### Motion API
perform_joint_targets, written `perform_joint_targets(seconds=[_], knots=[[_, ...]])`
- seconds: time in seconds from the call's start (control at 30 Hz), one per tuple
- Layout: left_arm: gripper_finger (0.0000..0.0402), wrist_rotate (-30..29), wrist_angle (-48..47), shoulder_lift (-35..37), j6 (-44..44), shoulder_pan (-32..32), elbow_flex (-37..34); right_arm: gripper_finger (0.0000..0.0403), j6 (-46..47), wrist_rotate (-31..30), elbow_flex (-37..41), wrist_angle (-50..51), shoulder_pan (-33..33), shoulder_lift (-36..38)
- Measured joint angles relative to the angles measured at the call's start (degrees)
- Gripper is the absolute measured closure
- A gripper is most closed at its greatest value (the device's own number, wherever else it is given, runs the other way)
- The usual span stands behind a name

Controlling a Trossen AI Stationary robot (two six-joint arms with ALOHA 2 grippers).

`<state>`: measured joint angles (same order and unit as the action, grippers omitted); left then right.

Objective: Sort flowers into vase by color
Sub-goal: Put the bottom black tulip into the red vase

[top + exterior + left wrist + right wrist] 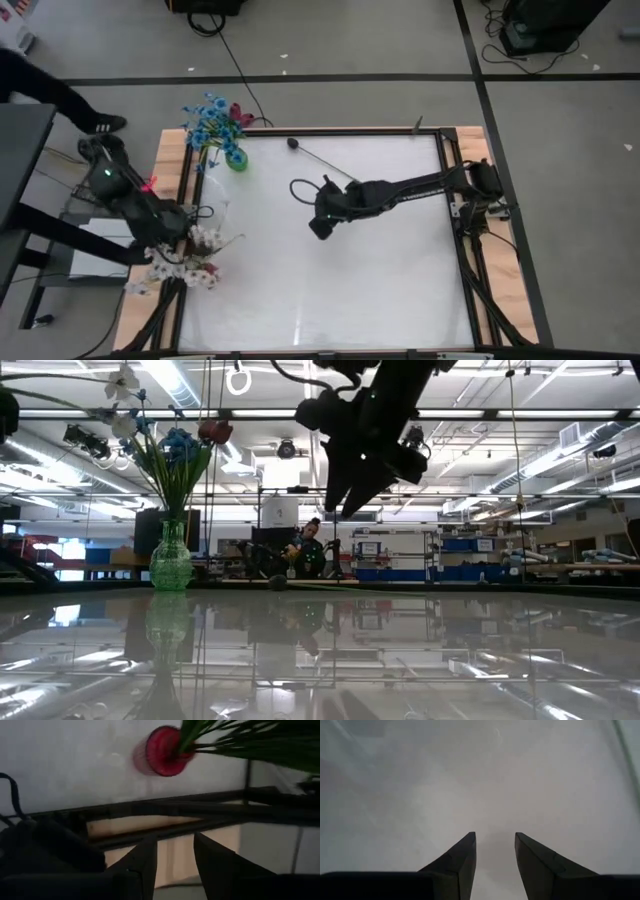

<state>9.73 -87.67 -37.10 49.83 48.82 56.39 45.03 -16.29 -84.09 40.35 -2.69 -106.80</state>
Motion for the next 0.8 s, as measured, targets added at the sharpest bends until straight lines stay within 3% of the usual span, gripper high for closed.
perform_joint_targets(seconds=[0.2,0.4,0.63,0.8], knots=[[0.0269,-0.8,12.2,0.0,0.1,0.0,-9.4,0.0258,-9.8,1.2,0.0,0.2,4.4,0.9],[0.0269,-5.2,20.4,0.0,3.2,0.0,-13.7,0.0258,-17.5,3.8,0.0,-0.2,8.3,2.6],[0.0269,-6.9,19.8,-0.4,5.9,0.0,-13.8,0.0258,-22.5,7.5,0.0,-2.1,11.6,5.4],[0.0269,-1.0,18.9,-0.4,9.2,0.0,-13.1,0.0258,-24.7,9.2,0.0,-2.7,12.7,6.4]])
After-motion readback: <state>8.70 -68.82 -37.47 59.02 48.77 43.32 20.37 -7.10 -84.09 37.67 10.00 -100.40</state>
